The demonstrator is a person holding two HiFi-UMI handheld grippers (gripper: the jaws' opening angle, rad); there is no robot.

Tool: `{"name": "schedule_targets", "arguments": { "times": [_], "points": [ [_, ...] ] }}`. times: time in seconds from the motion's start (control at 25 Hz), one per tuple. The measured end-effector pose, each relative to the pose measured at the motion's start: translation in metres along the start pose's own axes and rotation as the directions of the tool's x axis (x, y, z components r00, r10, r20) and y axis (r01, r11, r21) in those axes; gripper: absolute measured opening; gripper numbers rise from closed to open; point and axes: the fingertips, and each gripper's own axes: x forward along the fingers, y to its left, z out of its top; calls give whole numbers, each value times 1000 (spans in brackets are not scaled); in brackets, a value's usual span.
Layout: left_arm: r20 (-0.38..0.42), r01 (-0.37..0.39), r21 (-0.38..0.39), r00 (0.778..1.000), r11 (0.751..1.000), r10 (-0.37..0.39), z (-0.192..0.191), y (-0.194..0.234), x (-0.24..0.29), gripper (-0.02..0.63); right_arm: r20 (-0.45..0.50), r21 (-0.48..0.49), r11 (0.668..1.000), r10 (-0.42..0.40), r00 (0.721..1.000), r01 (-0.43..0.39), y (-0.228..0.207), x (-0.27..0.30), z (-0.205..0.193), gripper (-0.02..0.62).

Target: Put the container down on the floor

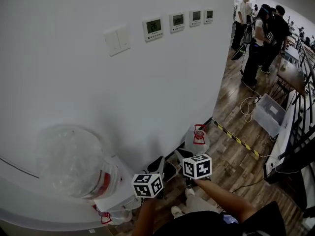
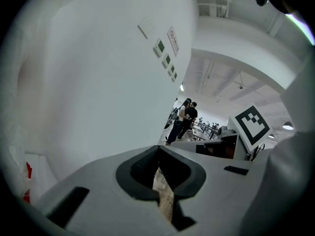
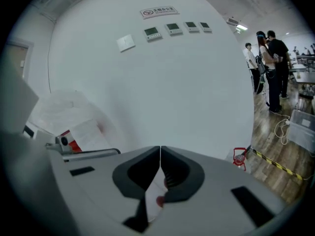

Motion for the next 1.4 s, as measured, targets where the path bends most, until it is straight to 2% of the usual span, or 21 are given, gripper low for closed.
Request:
{"name": "schedule_targets", "arguments": {
  "times": [0.2, 0.6, 1.2, 1.4],
  "points": [
    [85, -23, 27, 996, 999, 21, 24, 0, -18, 17, 39, -64, 998, -4, 999, 6, 18, -15, 12, 31],
    [131, -20, 61, 991, 998, 12, 49, -21, -29, 17, 135, -130, 991, 38, 990, -21, 39, -45, 51, 31],
    [178, -80, 59, 982, 995, 68, 46, -87, -41, 17, 149, -160, 982, 120, 982, -96, 24, -104, 58, 31],
    [192, -97, 87, 978, 991, 79, 38, -124, -44, 17, 160, -189, 977, 130, 978, -99, 14, -135, 52, 31]
  ]
}}
